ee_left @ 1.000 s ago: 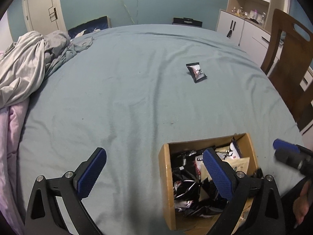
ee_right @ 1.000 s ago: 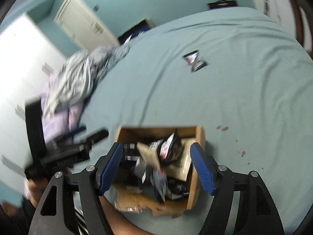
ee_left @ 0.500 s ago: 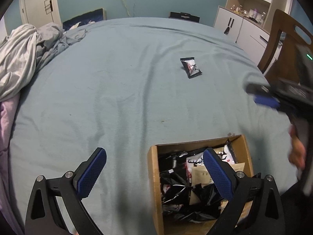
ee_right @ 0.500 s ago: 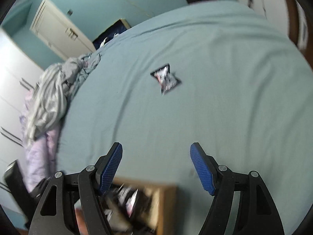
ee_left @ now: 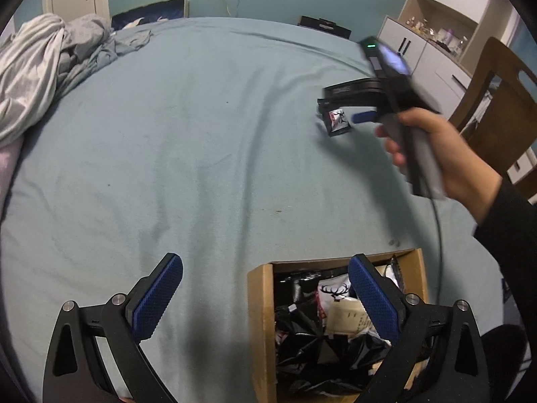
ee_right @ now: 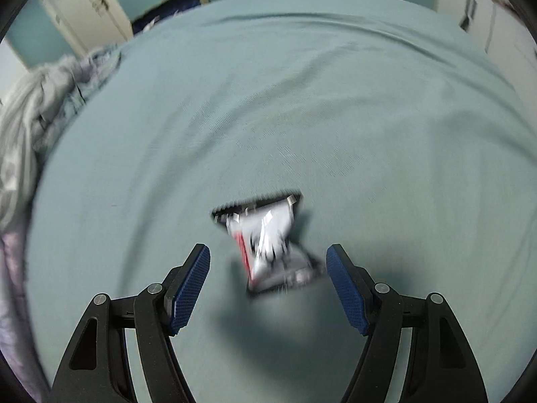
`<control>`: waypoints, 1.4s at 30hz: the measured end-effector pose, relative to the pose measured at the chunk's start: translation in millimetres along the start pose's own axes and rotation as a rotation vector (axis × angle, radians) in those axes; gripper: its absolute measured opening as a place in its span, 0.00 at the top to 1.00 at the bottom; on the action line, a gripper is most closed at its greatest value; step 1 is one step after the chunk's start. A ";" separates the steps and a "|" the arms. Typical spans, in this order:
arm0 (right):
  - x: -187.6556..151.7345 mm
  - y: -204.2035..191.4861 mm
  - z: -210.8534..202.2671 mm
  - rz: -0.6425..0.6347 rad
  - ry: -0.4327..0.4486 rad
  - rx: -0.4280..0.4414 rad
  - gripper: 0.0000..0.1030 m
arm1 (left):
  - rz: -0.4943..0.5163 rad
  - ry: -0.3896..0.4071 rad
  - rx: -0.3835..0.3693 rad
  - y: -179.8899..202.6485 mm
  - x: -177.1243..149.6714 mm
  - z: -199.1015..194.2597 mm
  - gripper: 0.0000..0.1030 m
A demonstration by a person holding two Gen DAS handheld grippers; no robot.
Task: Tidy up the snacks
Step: 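Grasp the last white deer-logo packet with the right gripper, then lower the white packet into the box and open the right gripper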
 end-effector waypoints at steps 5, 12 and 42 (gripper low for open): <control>0.8 -19.1 16.7 -0.088 -0.020 -0.073 0.67 | -0.003 -0.001 -0.002 1.3 1.4 2.3 0.02; -52.9 -12.2 -56.5 -0.088 0.048 -0.009 0.69 | 0.044 0.028 0.026 9.1 -4.9 -10.0 0.02; -192.6 -26.3 -185.2 -0.029 -0.019 0.248 0.30 | 0.212 0.110 0.178 15.8 -45.8 -50.2 0.02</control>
Point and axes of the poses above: each gripper's, at about its wrist camera, not at the fingertips, and z roughly the way its jaws point, y to its right, x to its top, the point moved 1 cm from there along z, roughly the way its jaws point
